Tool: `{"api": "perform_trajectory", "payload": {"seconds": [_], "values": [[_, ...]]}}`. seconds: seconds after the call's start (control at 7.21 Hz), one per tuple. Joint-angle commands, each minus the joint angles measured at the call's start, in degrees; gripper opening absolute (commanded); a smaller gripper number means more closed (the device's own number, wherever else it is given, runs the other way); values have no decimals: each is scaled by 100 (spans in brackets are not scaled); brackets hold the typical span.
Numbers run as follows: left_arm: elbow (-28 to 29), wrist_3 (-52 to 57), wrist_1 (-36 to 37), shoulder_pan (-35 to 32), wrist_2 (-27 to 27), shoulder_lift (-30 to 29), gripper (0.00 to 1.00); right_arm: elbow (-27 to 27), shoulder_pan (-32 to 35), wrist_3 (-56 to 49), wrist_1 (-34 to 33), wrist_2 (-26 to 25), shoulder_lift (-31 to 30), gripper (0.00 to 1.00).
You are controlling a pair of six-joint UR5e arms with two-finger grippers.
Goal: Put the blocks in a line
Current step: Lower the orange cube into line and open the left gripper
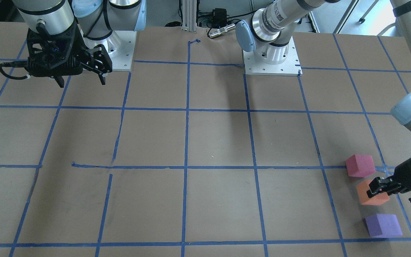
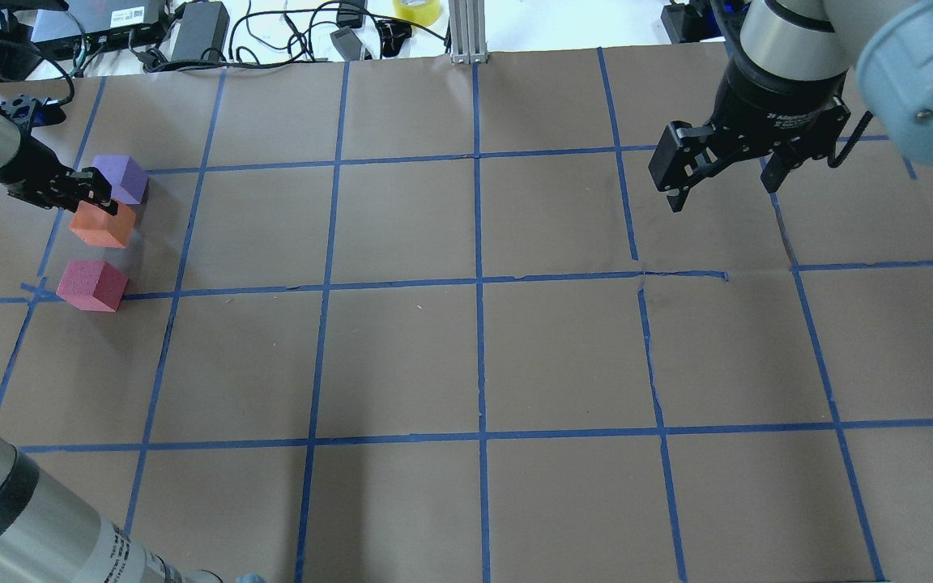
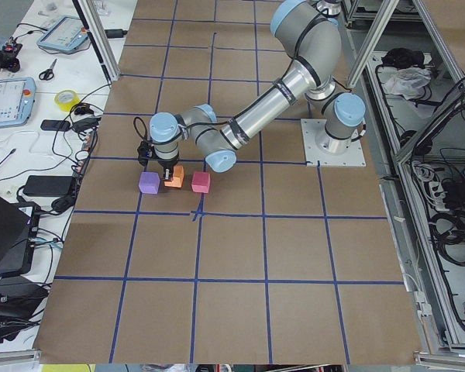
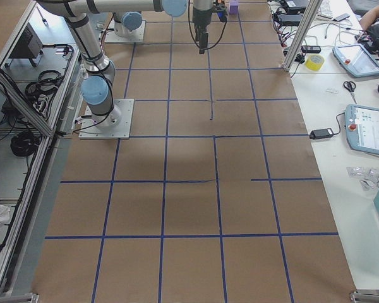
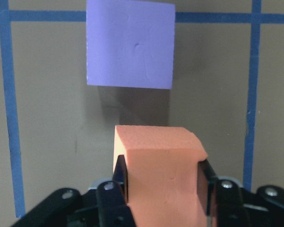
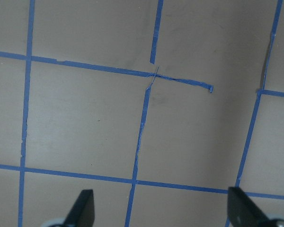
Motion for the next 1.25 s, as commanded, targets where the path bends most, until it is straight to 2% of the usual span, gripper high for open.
{"api": "perform_trajectory", "payload": {"seconds": [0.0, 0.14, 0.28, 0.42, 0.55, 0.69, 0.83, 0.97, 1.11], "values": [[-41, 60, 76, 7, 4, -63, 0, 6, -4, 2, -13, 0, 0, 100], [-41, 69, 146, 7, 4, -124, 13, -3, 4, 2, -13, 0, 0, 100], [-85, 278, 477, 7, 21, -229, 65, -3, 5, 2, -21, 0, 0, 100], [-76, 549, 576, 7, 82, -265, 100, 6, -4, 2, -21, 8, 0, 100], [-85, 500, 490, 7, 127, -109, 100, -3, 4, 2, -21, 8, 0, 100], [-50, 491, 106, -71, 632, 119, 100, 6, -4, -7, -21, 8, 0, 100], [20, 482, -437, -133, 889, 643, 100, 6, -4, 2, -21, 8, 0, 100], [64, 282, -1408, -299, 892, 1301, 100, 6, -4, -7, -21, 8, 0, 100], [117, -538, -2131, -605, 883, 1856, 100, 6, -4, 2, -21, 8, 0, 100]]}}
